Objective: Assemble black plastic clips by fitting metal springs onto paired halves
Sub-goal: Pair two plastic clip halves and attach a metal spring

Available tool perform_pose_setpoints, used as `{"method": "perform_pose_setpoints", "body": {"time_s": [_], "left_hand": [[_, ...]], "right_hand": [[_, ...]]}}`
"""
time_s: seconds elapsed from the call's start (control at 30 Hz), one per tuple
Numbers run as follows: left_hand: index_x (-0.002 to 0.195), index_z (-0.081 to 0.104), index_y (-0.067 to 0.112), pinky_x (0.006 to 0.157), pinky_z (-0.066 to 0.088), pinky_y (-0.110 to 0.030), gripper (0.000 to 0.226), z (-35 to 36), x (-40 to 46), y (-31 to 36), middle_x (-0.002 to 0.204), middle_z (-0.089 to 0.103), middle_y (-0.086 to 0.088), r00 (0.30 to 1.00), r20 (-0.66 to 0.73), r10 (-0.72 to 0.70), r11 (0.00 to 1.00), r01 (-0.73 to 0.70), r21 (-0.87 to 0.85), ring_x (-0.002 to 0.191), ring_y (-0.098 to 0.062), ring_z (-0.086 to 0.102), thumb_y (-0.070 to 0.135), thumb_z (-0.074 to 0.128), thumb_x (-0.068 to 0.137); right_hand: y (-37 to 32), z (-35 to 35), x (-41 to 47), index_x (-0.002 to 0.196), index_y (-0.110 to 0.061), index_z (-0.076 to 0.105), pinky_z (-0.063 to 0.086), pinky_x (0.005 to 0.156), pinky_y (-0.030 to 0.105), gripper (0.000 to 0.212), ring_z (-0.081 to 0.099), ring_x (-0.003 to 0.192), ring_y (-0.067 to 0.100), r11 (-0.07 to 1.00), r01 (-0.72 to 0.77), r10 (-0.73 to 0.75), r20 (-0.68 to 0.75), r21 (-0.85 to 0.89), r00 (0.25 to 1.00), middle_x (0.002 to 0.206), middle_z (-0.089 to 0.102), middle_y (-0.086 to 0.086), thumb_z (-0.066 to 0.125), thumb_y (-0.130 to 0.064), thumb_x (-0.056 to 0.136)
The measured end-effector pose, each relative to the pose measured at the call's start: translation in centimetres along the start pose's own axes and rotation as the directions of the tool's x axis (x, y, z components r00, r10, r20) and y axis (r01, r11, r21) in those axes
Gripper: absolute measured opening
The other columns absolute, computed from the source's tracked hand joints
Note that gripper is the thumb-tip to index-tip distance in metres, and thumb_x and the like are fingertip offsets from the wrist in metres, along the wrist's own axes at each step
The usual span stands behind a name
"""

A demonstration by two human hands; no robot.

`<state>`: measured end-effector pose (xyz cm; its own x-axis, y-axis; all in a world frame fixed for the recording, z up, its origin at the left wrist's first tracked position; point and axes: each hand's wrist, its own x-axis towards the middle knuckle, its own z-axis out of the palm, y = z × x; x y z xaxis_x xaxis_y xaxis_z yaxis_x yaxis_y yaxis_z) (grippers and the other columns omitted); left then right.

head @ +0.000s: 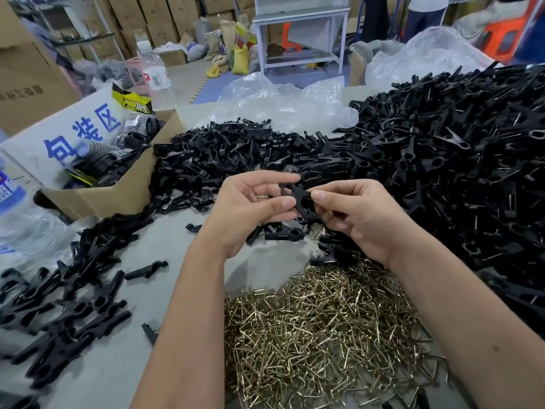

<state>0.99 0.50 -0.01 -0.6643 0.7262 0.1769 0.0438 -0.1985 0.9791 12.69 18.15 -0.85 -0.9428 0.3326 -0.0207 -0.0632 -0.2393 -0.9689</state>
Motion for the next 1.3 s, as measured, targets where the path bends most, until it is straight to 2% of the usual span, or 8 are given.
{"method": "perform_pose_setpoints", "body": {"time_s": [0.13, 0.27, 0.43, 0.53, 0.63, 0.77, 0.93, 1.3], "left_hand": [[0.098, 0.079, 0.01, 0.072, 0.063, -0.029, 0.028, -0.4, 0.0, 0.0, 0.093, 0.07, -0.032, 1.0, -0.021, 0.003, 0.999, -0.002, 0.039, 0.083, -0.036, 0.078, 0.003, 0.085, 0.071], [0.088, 0.077, 0.014, 0.074, 0.062, -0.029, 0.026, -1.6, -0.2, 0.1, 0.091, 0.077, -0.018, 0.977, -0.195, 0.084, 0.991, -0.063, 0.115, 0.08, -0.026, 0.077, 0.008, 0.087, 0.064], [0.086, 0.077, 0.019, 0.082, 0.062, -0.035, 0.024, -2.5, -0.1, -0.2, 0.091, 0.077, -0.01, 0.92, -0.357, 0.163, 0.983, -0.122, 0.134, 0.086, -0.023, 0.073, 0.008, 0.09, 0.069], [0.089, 0.075, 0.014, 0.09, 0.061, -0.042, 0.027, -2.5, -0.2, -0.2, 0.094, 0.075, -0.014, 0.915, -0.369, 0.162, 0.984, -0.122, 0.13, 0.091, -0.026, 0.071, 0.012, 0.091, 0.068], [0.085, 0.077, 0.023, 0.084, 0.06, -0.034, 0.025, -2.5, -0.3, 0.0, 0.092, 0.076, -0.007, 0.923, -0.347, 0.163, 0.984, -0.129, 0.12, 0.089, -0.022, 0.07, 0.018, 0.09, 0.064], [0.082, 0.078, 0.026, 0.08, 0.059, -0.027, 0.026, -2.7, -0.4, 0.0, 0.098, 0.078, -0.002, 0.933, -0.32, 0.163, 0.986, -0.142, 0.088, 0.092, -0.019, 0.072, 0.013, 0.089, 0.062], [0.085, 0.078, 0.022, 0.078, 0.058, -0.023, 0.03, -2.7, -0.6, 0.1, 0.101, 0.079, -0.004, 0.971, -0.202, 0.13, 0.992, -0.126, 0.032, 0.086, -0.015, 0.075, 0.002, 0.09, 0.065], [0.093, 0.079, 0.019, 0.082, 0.06, -0.034, 0.029, -1.3, -0.2, -0.1, 0.111, 0.077, -0.016, 0.993, -0.001, 0.119, 0.992, -0.118, 0.039, 0.096, -0.028, 0.076, 0.009, 0.091, 0.068]], "right_hand": [[-0.3, -0.2, -0.2, 0.088, -0.014, 0.083, 0.045, 0.047, 0.022, 0.009, 0.056, 0.057, 0.017, 0.966, 0.09, -0.102, -0.039, -0.242, 0.994, 0.07, 0.071, 0.006, 0.078, -0.021, 0.091], [-0.7, 0.4, -0.7, 0.084, -0.023, 0.08, 0.054, 0.06, 0.027, 0.019, 0.065, 0.063, 0.012, 0.337, 0.131, -0.199, 0.066, -0.932, 0.978, 0.071, 0.072, -0.008, 0.076, -0.04, 0.092], [-0.6, 4.1, -1.6, 0.067, -0.022, 0.041, 0.047, 0.067, 0.034, 0.047, 0.055, 0.075, 0.025, -0.111, 0.025, -0.063, 0.033, -0.993, 0.997, 0.083, 0.059, 0.0, 0.075, -0.045, 0.09], [-0.6, 4.5, -1.8, 0.063, -0.019, 0.036, 0.054, 0.071, 0.039, 0.046, 0.059, 0.08, 0.029, -0.095, 0.103, 0.012, 0.102, -0.99, 0.995, 0.074, 0.05, -0.001, 0.067, -0.024, 0.097], [-0.6, 4.1, -2.0, 0.083, -0.019, 0.055, 0.055, 0.086, 0.04, 0.023, 0.058, 0.098, 0.023, -0.08, 0.207, 0.02, 0.206, -0.975, 0.978, 0.098, 0.055, -0.001, 0.056, -0.029, 0.104], [-0.3, 2.8, -1.3, 0.088, -0.024, 0.061, 0.042, 0.059, 0.015, 0.015, 0.054, 0.064, 0.002, 0.362, 0.196, -0.217, 0.122, -0.911, 0.968, 0.081, 0.062, -0.01, 0.06, -0.024, 0.103], [-0.1, 1.9, -0.6, 0.082, -0.011, 0.069, 0.044, 0.051, 0.023, 0.017, 0.055, 0.059, 0.012, 0.918, 0.186, -0.242, -0.124, -0.349, 0.962, 0.078, 0.074, 0.007, 0.067, -0.009, 0.099], [0.2, 2.1, -0.6, 0.102, -0.013, 0.075, 0.044, 0.052, 0.019, 0.016, 0.062, 0.064, 0.01, 0.991, 0.111, -0.116, -0.065, -0.075, 0.991, 0.075, 0.068, 0.005, 0.064, -0.001, 0.099]]}}
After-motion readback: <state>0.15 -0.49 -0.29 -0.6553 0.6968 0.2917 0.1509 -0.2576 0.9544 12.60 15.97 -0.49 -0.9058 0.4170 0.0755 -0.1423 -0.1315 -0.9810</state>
